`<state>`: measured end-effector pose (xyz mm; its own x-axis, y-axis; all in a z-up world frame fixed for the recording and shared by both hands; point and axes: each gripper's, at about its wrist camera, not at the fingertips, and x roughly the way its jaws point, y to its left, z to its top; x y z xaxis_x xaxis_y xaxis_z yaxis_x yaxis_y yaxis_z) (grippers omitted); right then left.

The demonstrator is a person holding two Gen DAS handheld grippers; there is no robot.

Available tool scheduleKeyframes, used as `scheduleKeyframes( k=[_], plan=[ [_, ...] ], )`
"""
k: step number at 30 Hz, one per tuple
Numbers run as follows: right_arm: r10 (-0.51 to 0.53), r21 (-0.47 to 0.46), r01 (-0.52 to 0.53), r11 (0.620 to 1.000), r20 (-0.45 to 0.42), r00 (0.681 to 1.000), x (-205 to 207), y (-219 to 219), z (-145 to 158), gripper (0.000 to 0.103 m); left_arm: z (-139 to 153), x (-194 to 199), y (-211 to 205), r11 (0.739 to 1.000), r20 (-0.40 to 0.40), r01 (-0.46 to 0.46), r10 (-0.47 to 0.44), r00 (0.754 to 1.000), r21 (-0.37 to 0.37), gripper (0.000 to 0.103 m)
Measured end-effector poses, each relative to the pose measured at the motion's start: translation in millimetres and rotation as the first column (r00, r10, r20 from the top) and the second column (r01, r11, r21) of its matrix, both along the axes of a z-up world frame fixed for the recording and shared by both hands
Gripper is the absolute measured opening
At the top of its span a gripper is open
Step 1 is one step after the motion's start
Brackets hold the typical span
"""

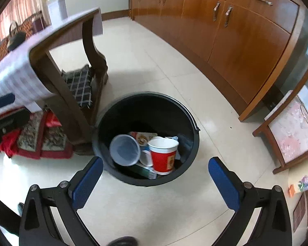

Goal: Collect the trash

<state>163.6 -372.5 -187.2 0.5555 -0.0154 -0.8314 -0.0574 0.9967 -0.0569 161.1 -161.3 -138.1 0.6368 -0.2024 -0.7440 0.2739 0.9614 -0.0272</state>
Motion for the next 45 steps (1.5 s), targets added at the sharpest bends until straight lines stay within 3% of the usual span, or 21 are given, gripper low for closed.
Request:
scheduleKeyframes(
  k=[7, 24, 30, 37, 45],
  plan=[
    [-0.026, 0.029, 0.023, 0.999, 0.095, 0.995, -31, 30, 55, 0.103, 42, -33, 15, 1.0, 0.087, -0.013, 0.013, 0.996, -0.003, 0.099],
    [-0.019, 0.013, 0.016, 1.0, 0.23, 0.973, -110, 71, 140, 0.103, 86, -106, 56, 0.997, 0.176, -0.077, 0.078, 0.981, -0.016, 0.099],
    [-0.075, -0.006, 0.081, 0.997, 0.316, 0.946, -143, 76, 172, 0.103, 114, -138, 67, 0.991, 0.223, -0.125, 0.132, 0.966, -0.044, 0.099],
    [-0.107, 0.009, 0.112, 0.994, 0.388, 0.915, -185, 78, 211, 0.103, 141, -173, 68, 0.986, 0.287, -0.162, 0.162, 0.944, -0.024, 0.099],
    [-0.089, 0.015, 0.091, 0.996, 0.424, 0.902, -214, 90, 228, 0.103, 153, -187, 74, 0.984, 0.323, -0.176, 0.178, 0.929, -0.036, 0.1]
  ],
)
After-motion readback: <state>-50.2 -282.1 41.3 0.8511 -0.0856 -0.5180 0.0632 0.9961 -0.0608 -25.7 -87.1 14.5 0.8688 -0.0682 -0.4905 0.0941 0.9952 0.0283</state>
